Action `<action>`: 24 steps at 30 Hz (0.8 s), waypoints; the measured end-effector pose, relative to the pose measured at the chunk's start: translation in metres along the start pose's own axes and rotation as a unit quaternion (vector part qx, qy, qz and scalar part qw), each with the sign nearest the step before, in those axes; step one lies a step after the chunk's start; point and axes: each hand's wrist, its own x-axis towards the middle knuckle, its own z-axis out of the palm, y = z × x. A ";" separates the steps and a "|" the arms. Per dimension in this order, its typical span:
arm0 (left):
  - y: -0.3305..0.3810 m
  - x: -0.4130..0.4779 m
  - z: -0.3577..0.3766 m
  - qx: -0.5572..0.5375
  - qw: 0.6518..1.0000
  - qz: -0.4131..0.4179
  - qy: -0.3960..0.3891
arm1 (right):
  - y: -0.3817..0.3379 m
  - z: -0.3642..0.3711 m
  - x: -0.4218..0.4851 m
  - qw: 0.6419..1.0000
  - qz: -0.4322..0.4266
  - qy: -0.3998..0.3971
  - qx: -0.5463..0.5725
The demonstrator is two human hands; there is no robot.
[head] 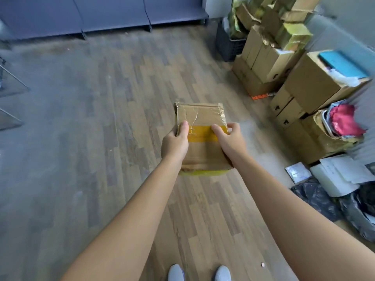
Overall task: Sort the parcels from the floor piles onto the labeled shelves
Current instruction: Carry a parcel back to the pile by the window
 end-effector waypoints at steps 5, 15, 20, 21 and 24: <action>0.059 0.001 -0.017 -0.013 0.999 0.037 0.003 | -0.061 -0.014 0.005 0.999 -0.015 -0.011 0.028; 0.166 0.084 0.008 -0.016 0.998 0.060 0.017 | -0.145 -0.025 0.119 0.998 -0.045 -0.026 0.043; 0.234 0.140 0.031 -0.011 0.997 0.059 0.037 | -0.202 -0.038 0.200 0.997 -0.053 -0.046 0.039; 0.246 0.151 0.035 -0.012 0.997 0.061 0.038 | -0.213 -0.039 0.215 0.997 -0.058 -0.047 0.037; 0.277 0.189 0.043 -0.024 0.997 0.062 0.046 | -0.242 -0.038 0.259 0.996 -0.065 -0.054 0.041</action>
